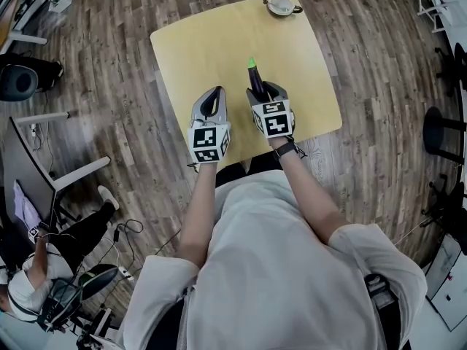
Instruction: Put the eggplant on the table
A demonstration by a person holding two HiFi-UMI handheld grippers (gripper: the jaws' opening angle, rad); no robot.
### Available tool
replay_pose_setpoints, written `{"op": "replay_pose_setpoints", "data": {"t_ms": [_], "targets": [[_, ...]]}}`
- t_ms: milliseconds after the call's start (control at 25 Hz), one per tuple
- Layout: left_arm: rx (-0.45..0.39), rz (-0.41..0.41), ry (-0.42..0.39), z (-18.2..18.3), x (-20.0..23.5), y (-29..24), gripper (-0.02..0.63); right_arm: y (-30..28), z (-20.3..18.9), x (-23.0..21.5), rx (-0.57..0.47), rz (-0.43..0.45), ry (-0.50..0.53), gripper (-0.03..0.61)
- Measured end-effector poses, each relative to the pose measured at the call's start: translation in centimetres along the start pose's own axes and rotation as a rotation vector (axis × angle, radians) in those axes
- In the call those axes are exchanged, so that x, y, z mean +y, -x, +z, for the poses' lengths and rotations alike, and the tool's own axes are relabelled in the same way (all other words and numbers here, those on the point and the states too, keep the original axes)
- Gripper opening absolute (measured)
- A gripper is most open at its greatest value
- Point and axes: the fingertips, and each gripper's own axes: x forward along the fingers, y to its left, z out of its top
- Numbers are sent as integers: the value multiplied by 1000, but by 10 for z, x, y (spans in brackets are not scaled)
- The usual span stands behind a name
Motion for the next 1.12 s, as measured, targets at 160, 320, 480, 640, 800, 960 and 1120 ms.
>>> {"op": "replay_pose_setpoints", "data": {"t_ms": [160,320,480,640,800,960,1120], "targets": [[9,8,0,-3,2,-3,9,-16,-13,-2,37,13,-9,207],[25,7,11,-8,1,-3,9,-28,-29,-5,76,15,-38,209],[44,8,15,-14,-1,-5,9,-39,-43,-14,113,4,-69,209],[57,9,27,-19,-4,-7,9,-43,-56,-25,142,-15,-76,209],[60,1,31,-18,-5,-8,9,-47,-66,-32,164,-32,-88,209],[77,1,28,-22,-5,-8,9,-49,-75,-34,186,-43,-87,209],[82,1,29,-23,-3,-7,9,-53,-78,-33,191,-47,-79,207]]}}
